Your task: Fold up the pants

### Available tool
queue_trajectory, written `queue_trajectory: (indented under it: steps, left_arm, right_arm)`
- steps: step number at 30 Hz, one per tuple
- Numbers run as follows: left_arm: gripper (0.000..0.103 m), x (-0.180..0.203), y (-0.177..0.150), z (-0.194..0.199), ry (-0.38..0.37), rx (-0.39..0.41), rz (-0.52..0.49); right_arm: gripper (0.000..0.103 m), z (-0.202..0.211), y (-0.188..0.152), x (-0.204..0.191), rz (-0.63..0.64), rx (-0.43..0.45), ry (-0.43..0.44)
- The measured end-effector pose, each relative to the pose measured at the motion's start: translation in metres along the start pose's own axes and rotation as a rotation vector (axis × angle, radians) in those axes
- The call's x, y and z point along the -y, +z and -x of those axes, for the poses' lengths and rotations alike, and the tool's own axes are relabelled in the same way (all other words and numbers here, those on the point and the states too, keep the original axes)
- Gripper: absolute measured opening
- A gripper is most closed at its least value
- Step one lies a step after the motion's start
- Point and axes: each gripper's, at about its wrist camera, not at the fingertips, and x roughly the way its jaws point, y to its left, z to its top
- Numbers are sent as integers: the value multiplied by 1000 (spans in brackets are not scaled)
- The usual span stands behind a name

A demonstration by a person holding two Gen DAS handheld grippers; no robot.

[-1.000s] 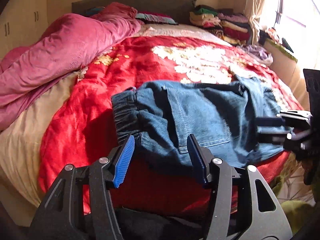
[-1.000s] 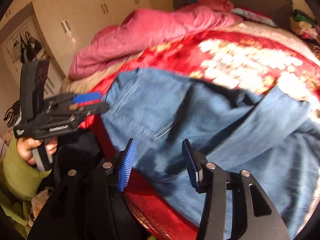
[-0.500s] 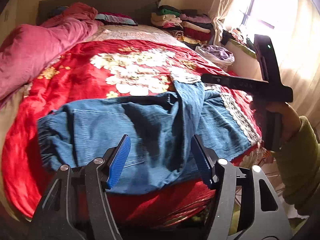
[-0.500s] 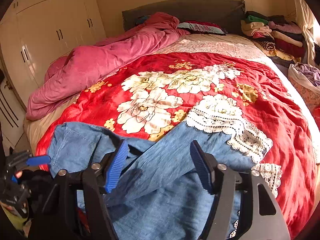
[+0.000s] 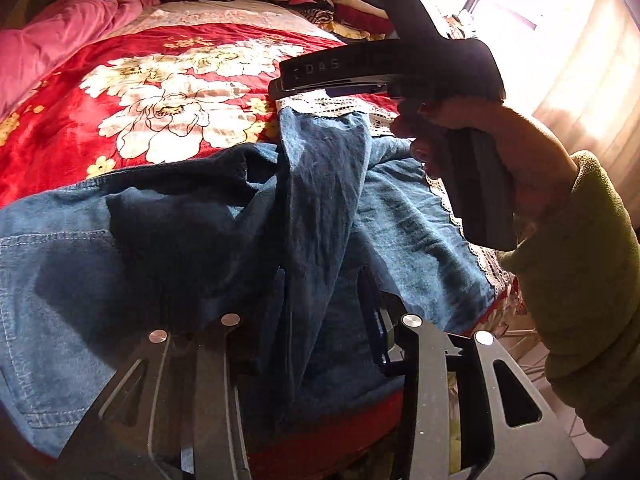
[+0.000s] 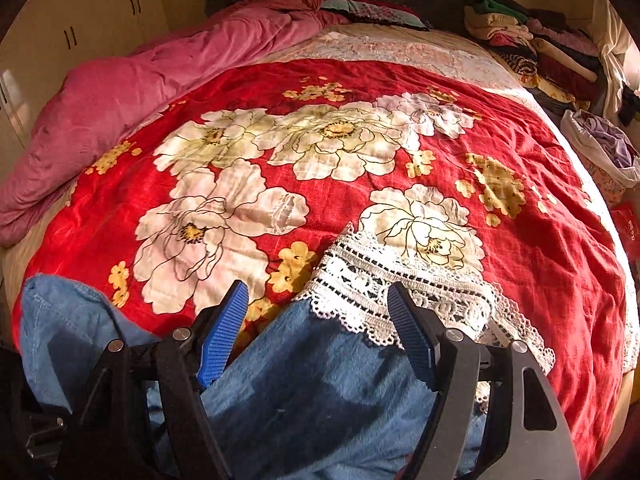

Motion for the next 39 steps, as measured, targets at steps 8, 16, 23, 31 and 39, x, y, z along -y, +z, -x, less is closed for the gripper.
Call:
queue_trajectory:
  steps: [8, 16, 23, 31, 39]
  left_arm:
    - [17, -7, -10, -8, -34, 9, 33]
    - [17, -1, -16, 0, 0, 53, -33]
    - [25, -7, -13, 0, 21, 85, -45]
    - [0, -5, -11, 2, 39, 86, -69]
    - [0, 6, -20, 19, 31, 97, -162]
  right_arm:
    - [70, -50, 10, 17, -100, -83, 13]
    - [11, -18, -2, 43, -159, 42, 65]
    - [11, 48, -39, 71, -263, 171, 97]
    - [11, 112, -105, 99, -397, 218, 142]
    - [11, 154, -180, 120, -529, 176, 202]
